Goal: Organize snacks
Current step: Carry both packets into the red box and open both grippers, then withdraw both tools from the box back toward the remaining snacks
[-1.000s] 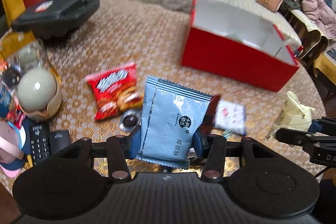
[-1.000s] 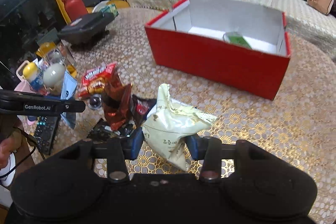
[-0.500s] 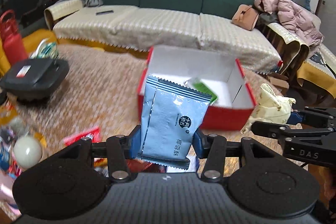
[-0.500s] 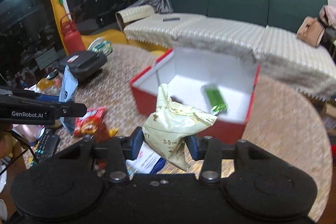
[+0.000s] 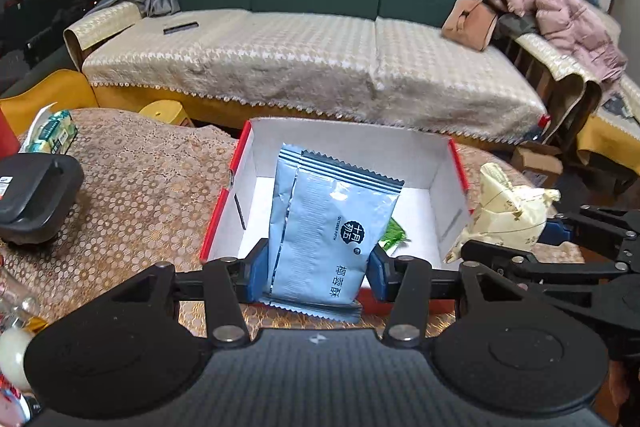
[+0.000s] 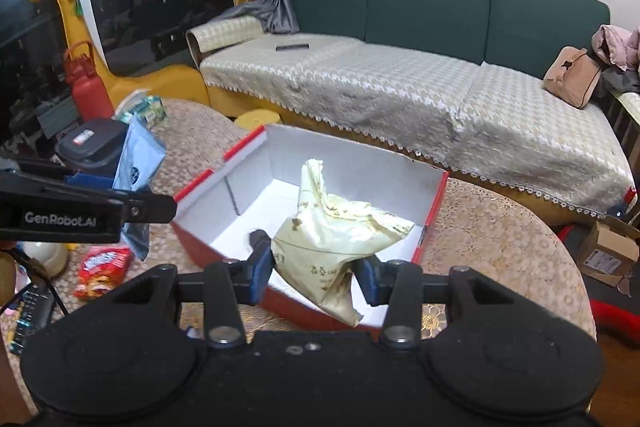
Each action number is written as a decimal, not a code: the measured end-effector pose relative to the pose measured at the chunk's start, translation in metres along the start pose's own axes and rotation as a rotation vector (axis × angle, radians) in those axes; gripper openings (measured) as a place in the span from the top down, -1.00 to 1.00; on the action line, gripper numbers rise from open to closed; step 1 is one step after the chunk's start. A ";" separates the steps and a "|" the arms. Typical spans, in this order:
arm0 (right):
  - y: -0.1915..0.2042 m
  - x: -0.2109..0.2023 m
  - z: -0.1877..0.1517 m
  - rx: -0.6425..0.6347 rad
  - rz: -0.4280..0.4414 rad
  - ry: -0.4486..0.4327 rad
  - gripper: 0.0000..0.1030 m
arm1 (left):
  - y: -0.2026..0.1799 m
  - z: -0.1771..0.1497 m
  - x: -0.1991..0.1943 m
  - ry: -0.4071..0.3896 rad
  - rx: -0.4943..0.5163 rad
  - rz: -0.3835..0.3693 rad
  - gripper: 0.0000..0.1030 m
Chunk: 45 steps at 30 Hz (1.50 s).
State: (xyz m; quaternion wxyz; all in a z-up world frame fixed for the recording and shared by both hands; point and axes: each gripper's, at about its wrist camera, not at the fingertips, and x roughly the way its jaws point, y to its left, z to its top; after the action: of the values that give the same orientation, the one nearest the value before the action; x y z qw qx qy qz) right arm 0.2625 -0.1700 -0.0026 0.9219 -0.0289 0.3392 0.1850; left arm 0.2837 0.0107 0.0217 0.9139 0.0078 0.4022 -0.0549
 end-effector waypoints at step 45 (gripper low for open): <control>-0.002 0.078 0.004 -0.061 -0.003 0.145 0.12 | -0.004 0.000 0.100 0.167 0.030 0.072 -0.21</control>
State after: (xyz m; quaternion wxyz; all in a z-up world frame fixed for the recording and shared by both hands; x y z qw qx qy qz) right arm 0.3201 -0.1458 -0.0494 0.8937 -0.0710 0.3994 0.1914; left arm 0.3507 -0.0027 -0.0516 0.8783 0.0403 0.4756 -0.0274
